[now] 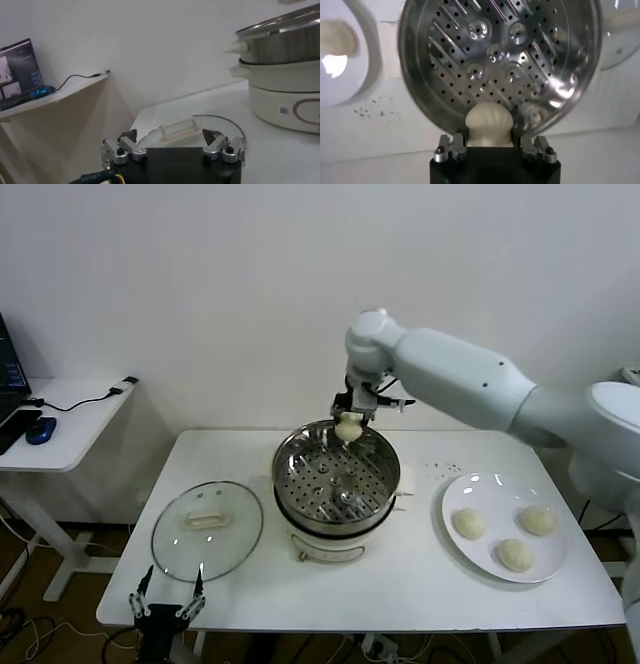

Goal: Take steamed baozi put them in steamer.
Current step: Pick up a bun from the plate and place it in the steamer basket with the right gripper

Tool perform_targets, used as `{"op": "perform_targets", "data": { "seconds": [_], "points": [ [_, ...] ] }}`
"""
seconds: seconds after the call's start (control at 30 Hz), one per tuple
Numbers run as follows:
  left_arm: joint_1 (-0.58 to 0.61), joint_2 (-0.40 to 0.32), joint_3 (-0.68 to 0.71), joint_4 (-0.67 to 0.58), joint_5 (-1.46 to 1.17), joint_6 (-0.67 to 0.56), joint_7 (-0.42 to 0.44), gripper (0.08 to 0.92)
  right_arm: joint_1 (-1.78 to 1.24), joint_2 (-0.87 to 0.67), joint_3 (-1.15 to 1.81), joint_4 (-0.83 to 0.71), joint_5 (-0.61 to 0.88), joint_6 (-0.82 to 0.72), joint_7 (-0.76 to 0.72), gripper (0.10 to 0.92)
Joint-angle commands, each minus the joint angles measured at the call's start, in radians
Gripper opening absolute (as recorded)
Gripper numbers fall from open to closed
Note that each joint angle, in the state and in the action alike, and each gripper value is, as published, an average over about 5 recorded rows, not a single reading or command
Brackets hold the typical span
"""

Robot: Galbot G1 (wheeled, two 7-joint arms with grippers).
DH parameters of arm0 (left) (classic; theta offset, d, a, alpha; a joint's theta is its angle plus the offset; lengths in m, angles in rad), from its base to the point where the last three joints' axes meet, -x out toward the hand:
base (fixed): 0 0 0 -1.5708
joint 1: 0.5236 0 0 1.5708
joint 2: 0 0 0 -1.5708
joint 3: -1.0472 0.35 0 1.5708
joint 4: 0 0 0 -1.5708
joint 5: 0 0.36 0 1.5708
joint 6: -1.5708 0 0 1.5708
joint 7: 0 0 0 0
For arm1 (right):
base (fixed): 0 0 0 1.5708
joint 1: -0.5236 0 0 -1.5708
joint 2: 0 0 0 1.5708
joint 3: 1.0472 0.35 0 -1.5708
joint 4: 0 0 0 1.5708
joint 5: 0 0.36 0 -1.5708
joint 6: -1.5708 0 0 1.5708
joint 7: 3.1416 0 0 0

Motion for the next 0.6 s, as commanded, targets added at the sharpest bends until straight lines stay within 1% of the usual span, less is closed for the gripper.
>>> {"op": "perform_targets", "data": {
  "seconds": [0.03, 0.2, 0.43, 0.53, 0.6],
  "points": [
    [0.0, 0.002, -0.003, 0.004, -0.004, 0.001, 0.0, 0.823, -0.138, 0.073, 0.049, -0.042, -0.217, 0.073, 0.046, 0.578],
    [0.0, 0.005, -0.005, 0.008, -0.009, 0.001, 0.0, 0.823, -0.17, 0.087, 0.068, -0.081, -0.246, 0.072, 0.059, 0.578],
    [0.001, 0.004, -0.005, 0.009, -0.013, 0.001, 0.0, 0.823, -0.182, 0.095, 0.078, -0.106, -0.247, 0.063, 0.065, 0.585],
    [0.002, 0.004, -0.005, 0.008, -0.013, 0.001, 0.0, 0.823, -0.175, 0.088, 0.072, -0.093, -0.224, 0.046, 0.072, 0.607],
    [0.004, 0.004, -0.005, 0.006, -0.014, 0.001, -0.001, 0.823, -0.159, 0.077, 0.072, -0.071, -0.203, 0.038, 0.07, 0.651]
  ]
}}
